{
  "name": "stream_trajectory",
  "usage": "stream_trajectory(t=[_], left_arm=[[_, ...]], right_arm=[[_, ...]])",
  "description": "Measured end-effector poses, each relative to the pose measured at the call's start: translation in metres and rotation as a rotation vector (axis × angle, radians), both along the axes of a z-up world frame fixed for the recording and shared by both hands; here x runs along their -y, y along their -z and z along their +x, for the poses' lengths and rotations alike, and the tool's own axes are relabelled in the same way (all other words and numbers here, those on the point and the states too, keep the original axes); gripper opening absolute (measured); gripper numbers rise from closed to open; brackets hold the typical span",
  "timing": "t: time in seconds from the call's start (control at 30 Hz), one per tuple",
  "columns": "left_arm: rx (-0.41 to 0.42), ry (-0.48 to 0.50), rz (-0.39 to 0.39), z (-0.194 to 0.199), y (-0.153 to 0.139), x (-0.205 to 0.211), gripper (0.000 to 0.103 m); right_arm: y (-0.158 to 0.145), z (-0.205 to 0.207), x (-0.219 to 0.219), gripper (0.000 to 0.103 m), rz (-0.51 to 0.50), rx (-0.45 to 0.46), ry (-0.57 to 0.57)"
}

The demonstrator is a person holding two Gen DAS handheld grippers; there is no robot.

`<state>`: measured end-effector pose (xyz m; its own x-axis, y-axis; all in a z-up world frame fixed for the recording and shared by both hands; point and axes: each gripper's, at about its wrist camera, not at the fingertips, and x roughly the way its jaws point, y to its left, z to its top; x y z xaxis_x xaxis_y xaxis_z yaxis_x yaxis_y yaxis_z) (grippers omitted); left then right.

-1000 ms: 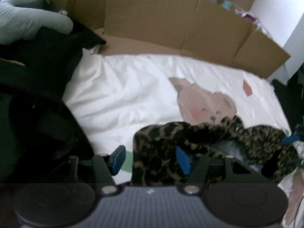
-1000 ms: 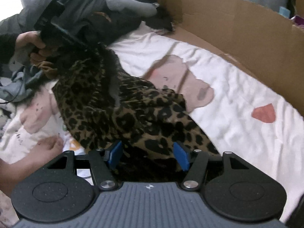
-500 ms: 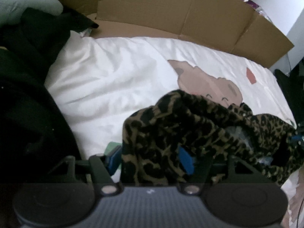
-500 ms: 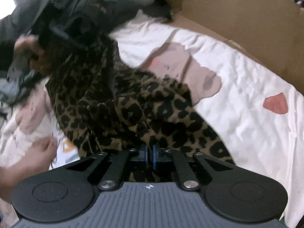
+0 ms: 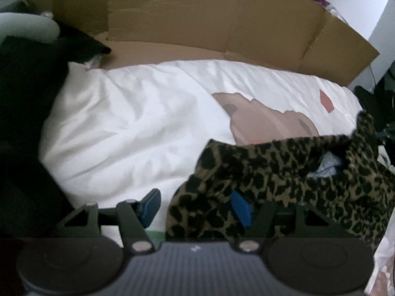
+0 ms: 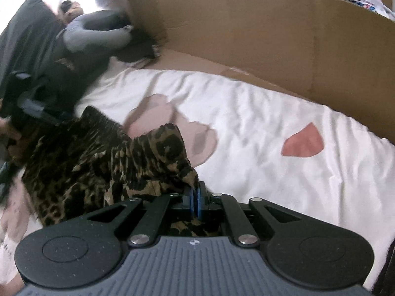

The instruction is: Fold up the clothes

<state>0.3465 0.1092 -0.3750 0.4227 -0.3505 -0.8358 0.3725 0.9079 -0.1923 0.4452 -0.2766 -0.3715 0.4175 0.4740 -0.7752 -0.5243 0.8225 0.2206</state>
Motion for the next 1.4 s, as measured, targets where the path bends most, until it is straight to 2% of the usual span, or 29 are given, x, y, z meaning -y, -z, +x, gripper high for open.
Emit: stream_trajectory(t=[0.17, 0.27, 0.3, 0.47, 0.77, 1.07, 1.17, 1.4], left_arm=[[-0.043, 0.014, -0.021, 0.007, 0.004, 0.002, 0.043], [-0.057, -0.001, -0.006, 0.010, 0.004, 0.000, 0.014], [-0.053, -0.014, -0.011, 0.011, 0.003, -0.003, 0.011], [-0.019, -0.059, -0.046, 0.015, -0.011, -0.009, 0.009], [0.051, -0.081, -0.041, 0.037, -0.029, 0.002, 0.007], [0.127, -0.089, -0.010, 0.062, -0.057, 0.008, 0.007], [0.152, -0.101, 0.011, 0.071, -0.064, 0.010, 0.002], [0.156, -0.132, 0.015, 0.094, -0.066, 0.012, 0.002]], right_arm=[[0.007, 0.016, 0.002, 0.000, -0.014, -0.002, 0.047], [0.010, 0.022, -0.002, 0.000, -0.039, 0.013, 0.046], [0.010, 0.025, -0.002, 0.000, -0.045, 0.017, 0.046], [0.011, 0.040, -0.005, 0.000, -0.073, 0.028, 0.057], [0.011, 0.068, -0.008, 0.000, -0.118, 0.057, 0.118], [-0.005, 0.096, -0.010, 0.000, -0.139, 0.125, 0.164], [-0.010, 0.106, -0.011, 0.000, -0.146, 0.141, 0.180], [-0.018, 0.129, -0.017, 0.000, -0.168, 0.163, 0.209]])
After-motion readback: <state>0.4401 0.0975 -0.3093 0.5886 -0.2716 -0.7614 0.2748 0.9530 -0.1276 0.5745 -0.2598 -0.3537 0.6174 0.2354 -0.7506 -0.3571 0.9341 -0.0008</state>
